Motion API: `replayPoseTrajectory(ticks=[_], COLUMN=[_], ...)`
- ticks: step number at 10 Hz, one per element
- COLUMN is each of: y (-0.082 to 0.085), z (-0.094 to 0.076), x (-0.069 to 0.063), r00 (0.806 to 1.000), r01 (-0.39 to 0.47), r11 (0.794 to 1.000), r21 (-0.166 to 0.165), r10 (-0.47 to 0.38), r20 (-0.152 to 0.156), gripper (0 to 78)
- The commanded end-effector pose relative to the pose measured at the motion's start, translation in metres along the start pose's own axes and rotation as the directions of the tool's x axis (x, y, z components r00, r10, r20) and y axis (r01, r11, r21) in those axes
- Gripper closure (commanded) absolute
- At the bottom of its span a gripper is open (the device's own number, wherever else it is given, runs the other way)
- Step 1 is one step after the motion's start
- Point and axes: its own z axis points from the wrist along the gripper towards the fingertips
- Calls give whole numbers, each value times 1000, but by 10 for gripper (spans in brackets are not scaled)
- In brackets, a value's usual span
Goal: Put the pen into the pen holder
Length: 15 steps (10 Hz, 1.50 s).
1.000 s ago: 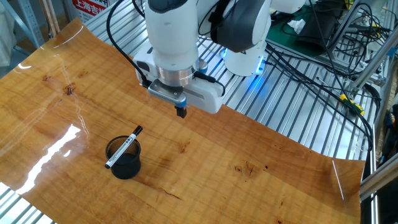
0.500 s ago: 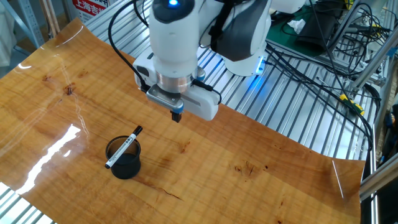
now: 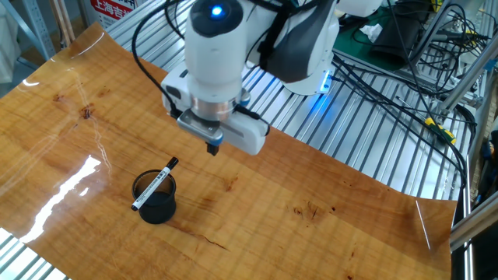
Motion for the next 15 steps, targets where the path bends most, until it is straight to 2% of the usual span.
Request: replayPoseTrajectory(ticks=[1,6,8,12,13,14,15], y=[-5,-4,-4,-5,-5,-5,-5], z=[14,18,21,22,22,22,22], x=[-4,-5,-6,-7,-7,-7,-7], r00=[1000,999,998,999,998,1000,1000], r01=[-25,-39,-50,-19,-29,-22,-26], r11=[1000,999,999,1000,999,1000,1000], r21=[-1,11,14,18,17,17,17], r10=[25,39,50,19,28,22,26], r20=[11,27,47,35,49,20,7], gripper=[776,776,776,776,776,776,776])
